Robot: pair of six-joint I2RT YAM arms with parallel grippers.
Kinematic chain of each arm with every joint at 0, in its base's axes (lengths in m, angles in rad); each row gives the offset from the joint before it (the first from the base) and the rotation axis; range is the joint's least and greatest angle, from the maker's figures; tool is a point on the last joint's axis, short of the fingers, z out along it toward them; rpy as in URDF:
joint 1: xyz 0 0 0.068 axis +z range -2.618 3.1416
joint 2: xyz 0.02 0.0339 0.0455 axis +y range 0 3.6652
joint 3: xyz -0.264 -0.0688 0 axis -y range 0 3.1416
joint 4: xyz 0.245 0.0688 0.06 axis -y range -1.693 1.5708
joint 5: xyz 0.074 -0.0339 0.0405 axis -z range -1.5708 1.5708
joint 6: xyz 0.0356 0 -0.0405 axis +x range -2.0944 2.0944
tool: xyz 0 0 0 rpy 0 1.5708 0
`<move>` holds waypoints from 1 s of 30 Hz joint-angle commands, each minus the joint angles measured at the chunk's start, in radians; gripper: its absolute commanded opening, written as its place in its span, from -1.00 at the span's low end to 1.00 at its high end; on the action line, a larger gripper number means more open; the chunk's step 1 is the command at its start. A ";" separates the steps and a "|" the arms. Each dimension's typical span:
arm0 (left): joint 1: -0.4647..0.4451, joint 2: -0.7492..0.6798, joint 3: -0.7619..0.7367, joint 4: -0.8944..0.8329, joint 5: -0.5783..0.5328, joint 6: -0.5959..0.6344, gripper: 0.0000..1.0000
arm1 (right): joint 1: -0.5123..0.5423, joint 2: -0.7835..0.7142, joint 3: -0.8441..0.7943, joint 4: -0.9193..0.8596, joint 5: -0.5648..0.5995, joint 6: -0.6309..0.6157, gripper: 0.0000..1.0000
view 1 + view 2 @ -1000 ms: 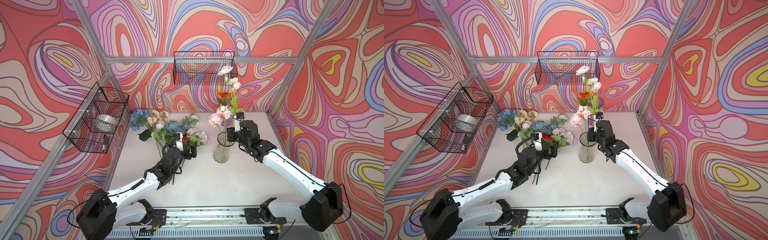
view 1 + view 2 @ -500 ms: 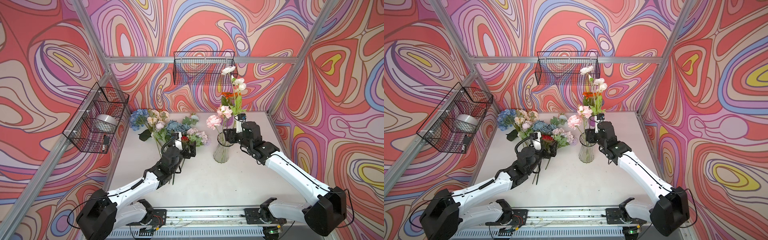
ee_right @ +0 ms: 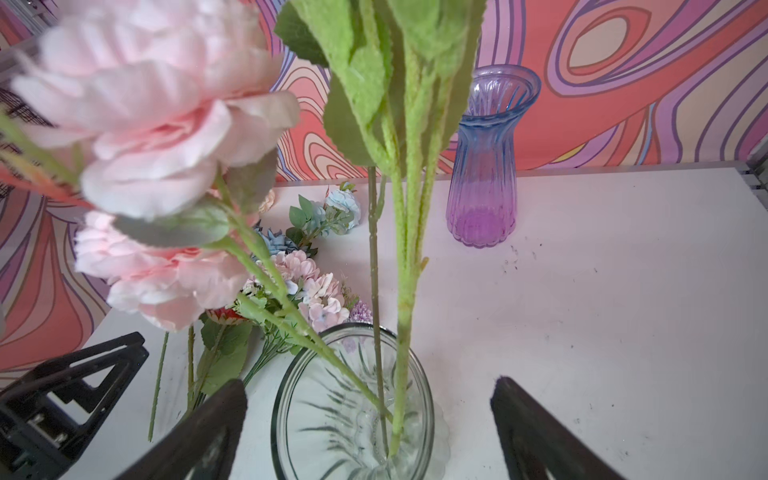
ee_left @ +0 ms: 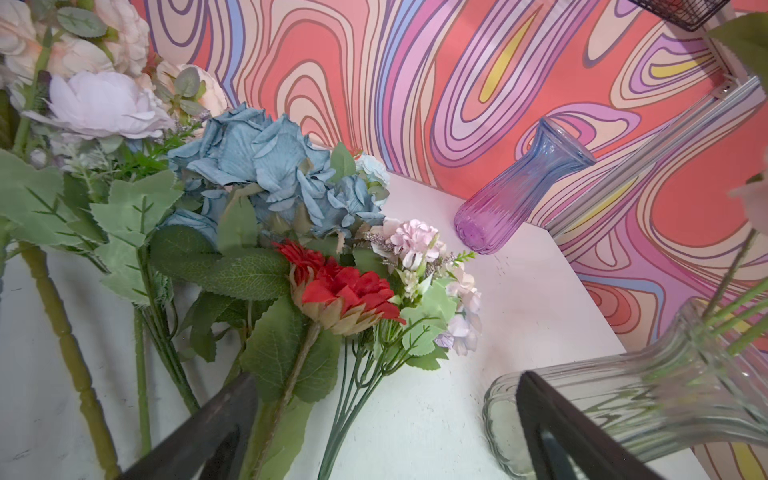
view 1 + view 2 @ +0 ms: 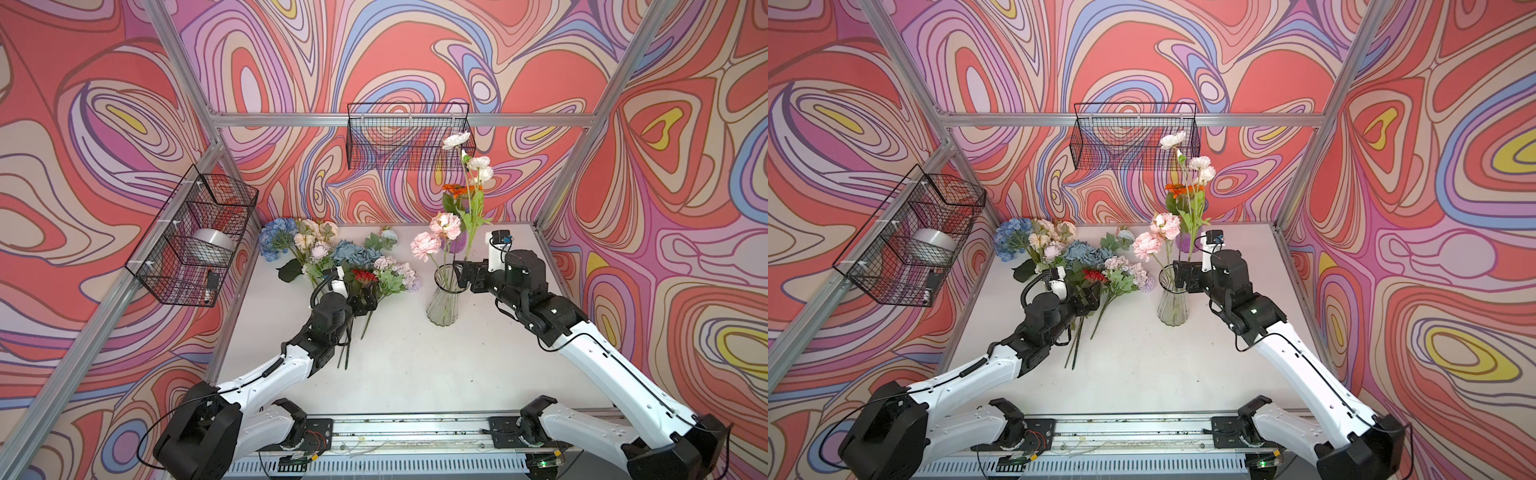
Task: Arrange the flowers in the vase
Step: 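Open the right gripper and draw back while the left reaches into the flower pile, then close the left gripper on a cream rose stem in the pile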
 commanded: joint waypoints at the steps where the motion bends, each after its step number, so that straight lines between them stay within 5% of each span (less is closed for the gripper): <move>1: 0.034 -0.040 -0.010 0.005 0.016 -0.046 1.00 | -0.002 -0.032 0.019 -0.088 -0.045 -0.016 0.79; 10: 0.165 -0.110 -0.029 -0.121 0.030 -0.072 1.00 | 0.022 -0.078 0.042 -0.115 -0.316 0.012 0.38; 21: 0.330 -0.225 -0.093 -0.363 -0.058 -0.180 0.79 | 0.299 0.099 0.073 0.063 -0.219 0.026 0.32; 30: 0.394 -0.159 -0.186 -0.327 0.007 -0.225 0.58 | 0.346 0.303 0.100 0.232 -0.202 0.073 0.29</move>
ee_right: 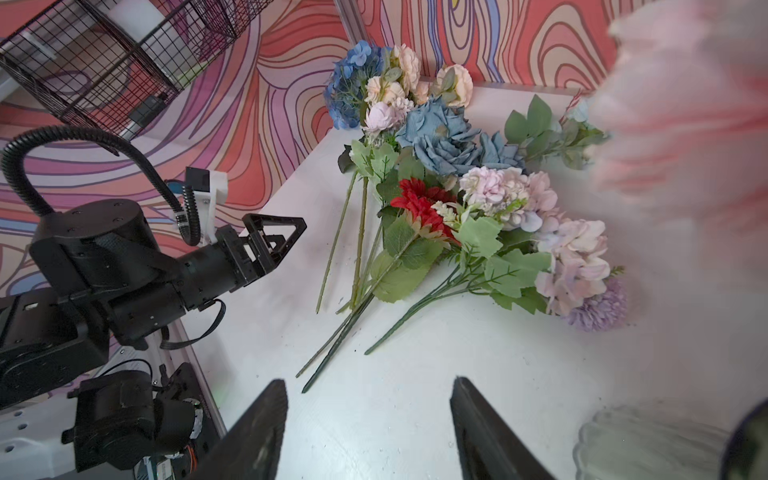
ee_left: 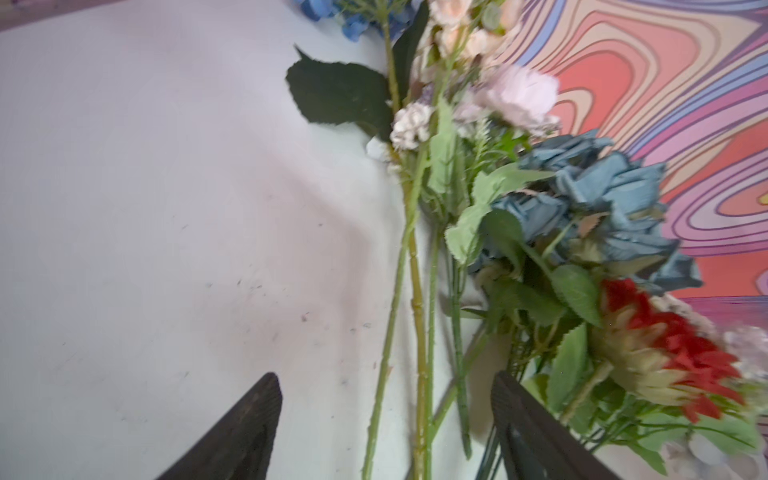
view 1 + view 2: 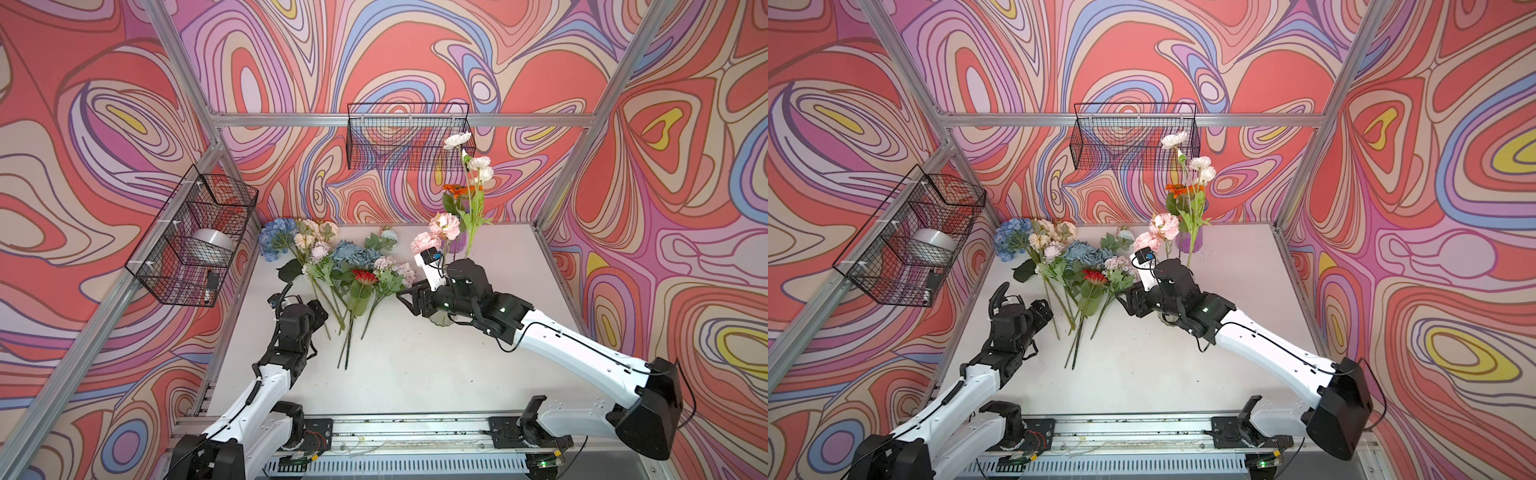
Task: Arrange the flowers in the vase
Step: 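Close the left gripper on a cream rose stem in the pile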
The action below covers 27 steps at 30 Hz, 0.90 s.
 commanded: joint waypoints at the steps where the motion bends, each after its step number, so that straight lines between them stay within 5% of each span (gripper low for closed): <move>1: 0.008 0.040 -0.024 0.017 0.027 -0.021 0.56 | 0.014 0.046 0.039 0.087 0.032 0.029 0.29; 10: 0.011 0.255 0.033 0.125 0.110 0.032 0.34 | 0.020 0.097 0.043 0.100 0.064 0.026 0.28; 16: 0.011 0.378 0.089 0.163 0.154 0.043 0.01 | 0.020 0.089 0.043 0.093 0.080 0.012 0.29; 27: 0.011 0.434 0.098 0.200 0.183 0.036 -0.98 | 0.020 0.082 0.047 0.086 0.089 0.010 0.28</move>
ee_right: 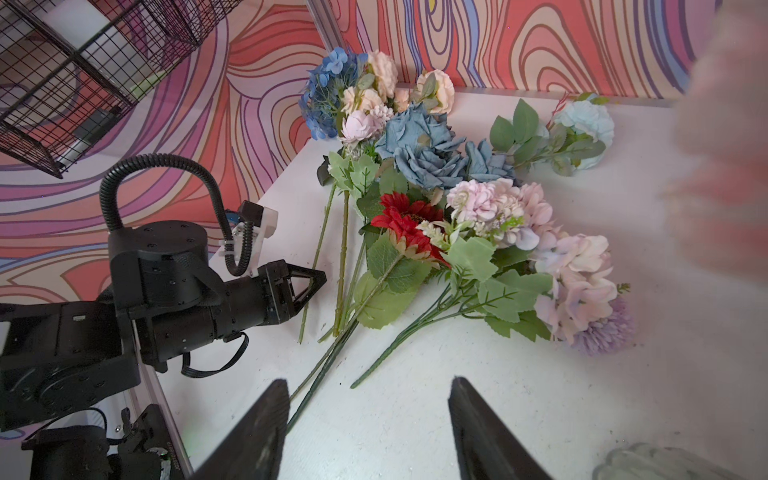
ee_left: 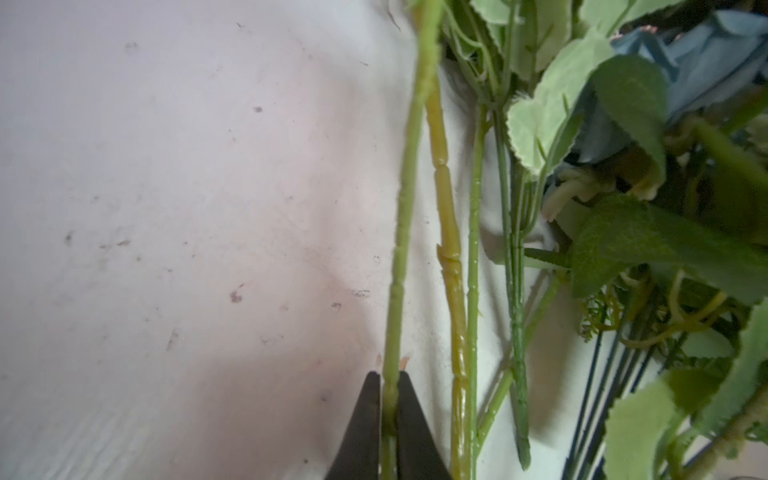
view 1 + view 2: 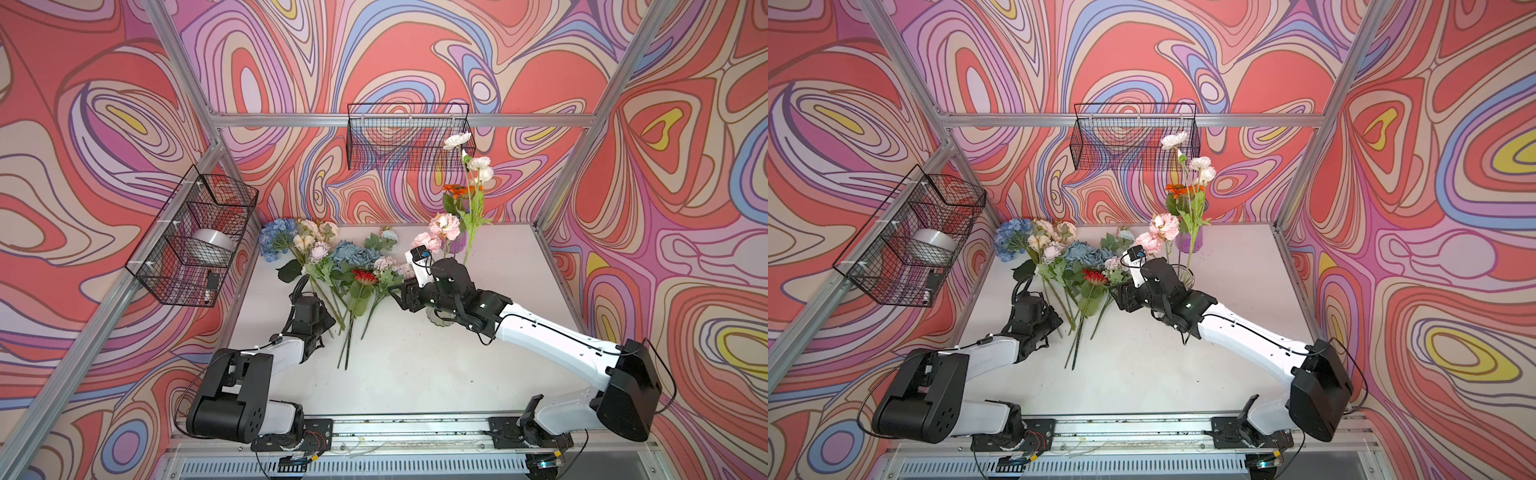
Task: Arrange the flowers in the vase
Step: 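Close the left gripper on a cream rose stem in the pile, then lift the cream rose toward the right gripper and close the right gripper on its stem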
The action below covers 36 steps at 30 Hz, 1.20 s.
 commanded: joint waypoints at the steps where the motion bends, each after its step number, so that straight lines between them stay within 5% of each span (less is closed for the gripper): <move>1: 0.006 -0.008 0.014 0.016 -0.004 -0.001 -1.00 | 0.006 -0.010 0.027 0.010 0.013 -0.010 0.28; 14: -0.008 -0.159 0.014 -0.018 -0.001 0.013 -1.00 | 0.005 -0.010 0.029 0.016 0.017 -0.011 0.27; 25: -0.150 -0.363 0.071 -0.098 -0.123 0.121 -1.00 | 0.006 -0.019 0.026 0.029 0.021 -0.008 0.28; 36: -0.227 -0.434 0.063 0.077 -0.056 0.172 -1.00 | 0.006 -0.032 0.051 0.079 -0.017 -0.015 0.37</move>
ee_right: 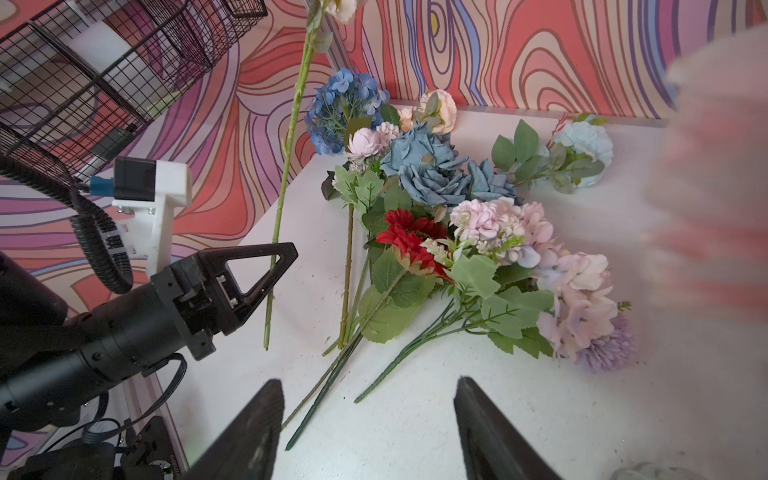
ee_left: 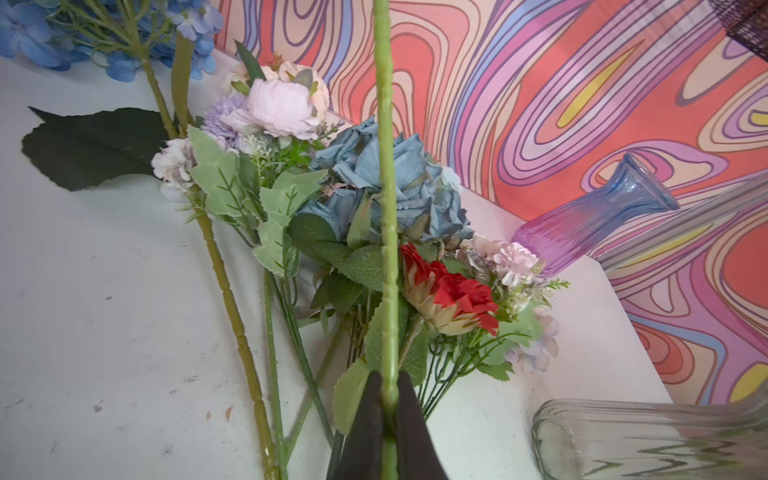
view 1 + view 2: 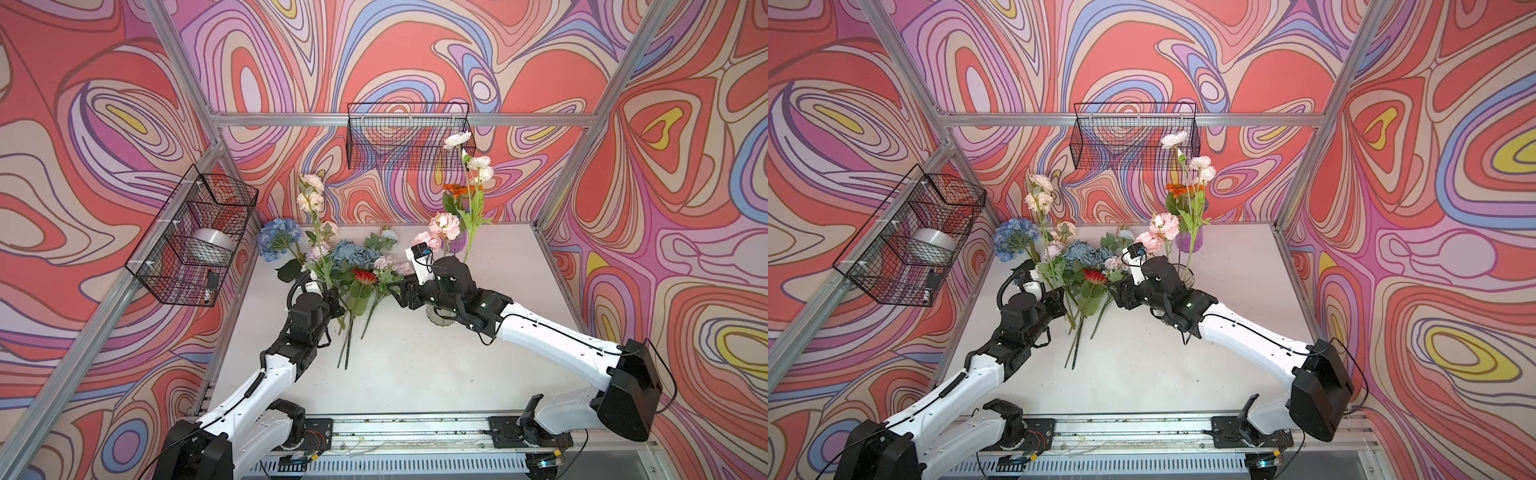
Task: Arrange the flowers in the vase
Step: 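Lift the cream rose toward the right gripper and close the right gripper on its stem, then raise the cream rose with the right gripper while the left gripper draws back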
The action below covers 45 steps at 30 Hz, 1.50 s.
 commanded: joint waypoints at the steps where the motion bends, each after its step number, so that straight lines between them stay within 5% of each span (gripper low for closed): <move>1: -0.030 -0.030 0.004 0.150 0.045 0.045 -1.00 | 0.006 -0.027 0.053 0.046 -0.019 -0.015 0.37; 14: -0.284 -0.095 0.004 0.368 -0.013 0.218 -1.00 | 0.006 0.077 0.231 0.081 -0.063 -0.014 0.39; 24: -0.479 -0.003 0.040 0.485 -0.033 0.385 -1.00 | 0.006 0.084 0.261 0.121 -0.088 -0.024 0.36; 31: -0.509 0.032 0.047 0.510 -0.046 0.387 -1.00 | 0.006 0.060 0.225 0.136 -0.088 -0.003 -0.24; 36: -0.511 0.034 0.047 0.507 -0.051 0.385 -1.00 | 0.006 0.051 0.214 0.136 -0.095 -0.003 -0.87; 41: -0.512 0.032 0.049 0.505 -0.053 0.382 -1.00 | 0.006 0.054 0.216 0.132 -0.097 -0.004 -1.00; 42: -0.512 0.032 0.048 0.504 -0.055 0.379 -0.97 | 0.005 0.054 0.216 0.133 -0.099 -0.005 -1.00; 45: -0.513 0.032 0.050 0.500 -0.072 0.366 0.05 | 0.005 0.054 0.214 0.130 -0.097 -0.009 -1.00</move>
